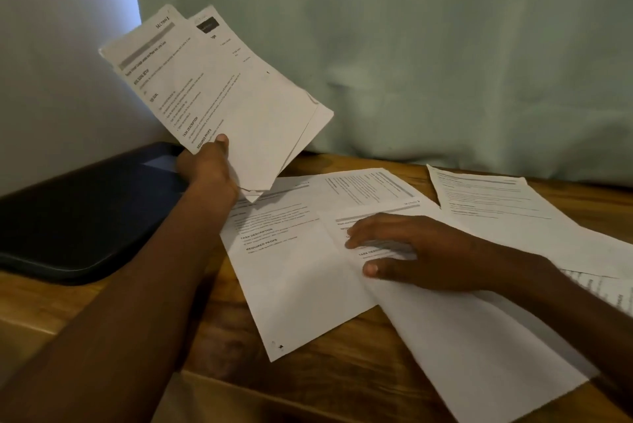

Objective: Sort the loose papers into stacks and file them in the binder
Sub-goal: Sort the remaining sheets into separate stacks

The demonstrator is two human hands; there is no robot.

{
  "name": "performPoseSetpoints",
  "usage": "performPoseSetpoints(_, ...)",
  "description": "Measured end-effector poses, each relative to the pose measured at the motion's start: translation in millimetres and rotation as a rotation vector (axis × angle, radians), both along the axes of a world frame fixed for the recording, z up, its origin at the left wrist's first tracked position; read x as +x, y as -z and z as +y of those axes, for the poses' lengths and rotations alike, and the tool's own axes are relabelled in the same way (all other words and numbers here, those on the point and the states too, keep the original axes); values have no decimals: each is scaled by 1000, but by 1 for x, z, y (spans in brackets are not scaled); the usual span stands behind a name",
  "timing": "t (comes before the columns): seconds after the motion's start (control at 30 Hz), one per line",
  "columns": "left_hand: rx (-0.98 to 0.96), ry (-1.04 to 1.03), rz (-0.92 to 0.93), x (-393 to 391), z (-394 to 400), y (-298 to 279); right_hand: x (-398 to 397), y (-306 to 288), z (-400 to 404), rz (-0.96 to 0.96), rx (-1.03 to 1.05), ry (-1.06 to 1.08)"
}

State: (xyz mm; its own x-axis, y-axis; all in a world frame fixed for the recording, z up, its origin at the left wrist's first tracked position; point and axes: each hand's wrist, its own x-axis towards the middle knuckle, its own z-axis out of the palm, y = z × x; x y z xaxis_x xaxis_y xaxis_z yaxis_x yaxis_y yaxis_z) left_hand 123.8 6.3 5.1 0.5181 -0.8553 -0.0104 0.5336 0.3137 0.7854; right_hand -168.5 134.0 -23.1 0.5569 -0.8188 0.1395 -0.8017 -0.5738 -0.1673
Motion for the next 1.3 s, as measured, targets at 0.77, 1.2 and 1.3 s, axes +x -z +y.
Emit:
performPoseSetpoints(0.77, 31, -4, 73, 13, -11, 6, 120, -54, -97, 114, 279, 572)
performPoseSetpoints(1.2, -151, 184, 24, 7, -2, -6, 64, -88, -115, -1452, 420, 439)
performPoseSetpoints(1.3, -247, 279, 28, 4, -5, -8, 56, -107, -111, -1758, 362, 255)
